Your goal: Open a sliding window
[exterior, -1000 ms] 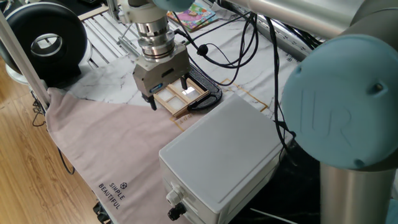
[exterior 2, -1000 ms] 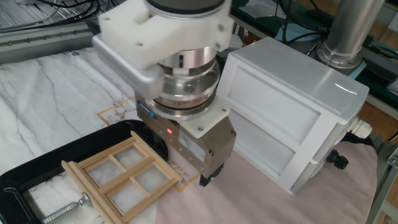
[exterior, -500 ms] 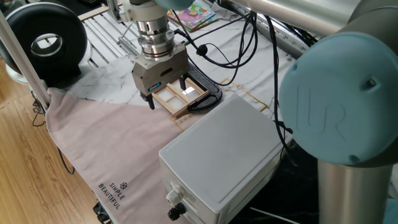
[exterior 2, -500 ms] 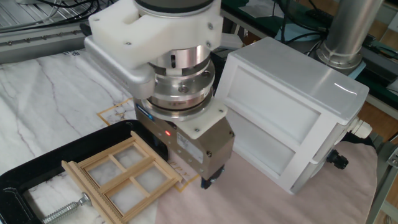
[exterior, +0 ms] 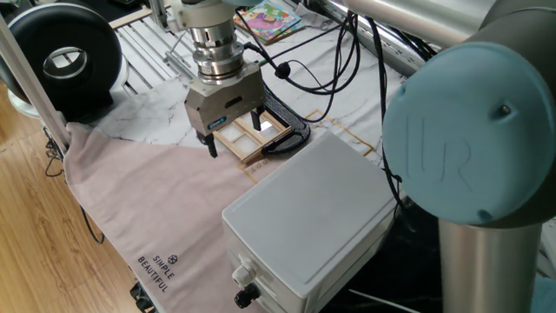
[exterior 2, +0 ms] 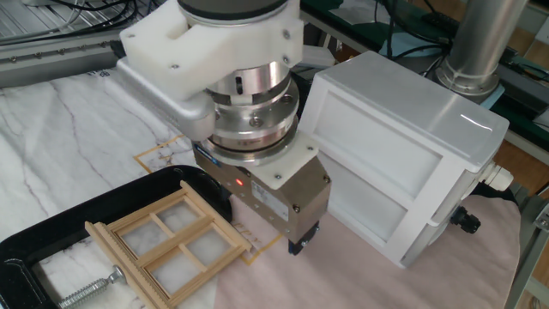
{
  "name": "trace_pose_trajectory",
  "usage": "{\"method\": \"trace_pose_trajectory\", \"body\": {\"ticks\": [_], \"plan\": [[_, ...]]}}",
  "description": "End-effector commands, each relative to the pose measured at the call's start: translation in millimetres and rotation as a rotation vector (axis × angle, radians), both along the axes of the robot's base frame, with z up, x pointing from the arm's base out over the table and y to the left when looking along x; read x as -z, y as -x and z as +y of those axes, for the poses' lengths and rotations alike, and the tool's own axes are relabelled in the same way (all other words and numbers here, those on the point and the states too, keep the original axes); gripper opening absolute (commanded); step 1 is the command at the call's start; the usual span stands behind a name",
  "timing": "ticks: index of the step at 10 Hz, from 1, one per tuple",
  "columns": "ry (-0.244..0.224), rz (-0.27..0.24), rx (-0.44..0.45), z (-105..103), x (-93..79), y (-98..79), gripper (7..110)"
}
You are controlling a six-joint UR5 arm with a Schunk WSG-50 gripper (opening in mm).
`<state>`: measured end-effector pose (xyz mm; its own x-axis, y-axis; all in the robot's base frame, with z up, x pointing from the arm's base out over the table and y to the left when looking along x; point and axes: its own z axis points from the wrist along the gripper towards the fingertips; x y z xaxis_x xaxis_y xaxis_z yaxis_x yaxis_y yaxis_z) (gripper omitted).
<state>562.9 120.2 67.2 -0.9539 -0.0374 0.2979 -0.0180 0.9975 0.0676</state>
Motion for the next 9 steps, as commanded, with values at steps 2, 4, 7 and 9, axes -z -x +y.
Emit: {"method": "trace_pose_trajectory", "body": {"ticks": [2,4,7,9], "plan": [[-0.045,-0.062,-0.033,15,40.8,-26.1,66],[0.016,-0.048,-0.050,-2,79.3,-27.2,66],[0.028,0.003,-0.056,-10,54.7,-14.9,66],[-0.019,-0.042,-0.011,3,51.4,-36.4,66]]}}
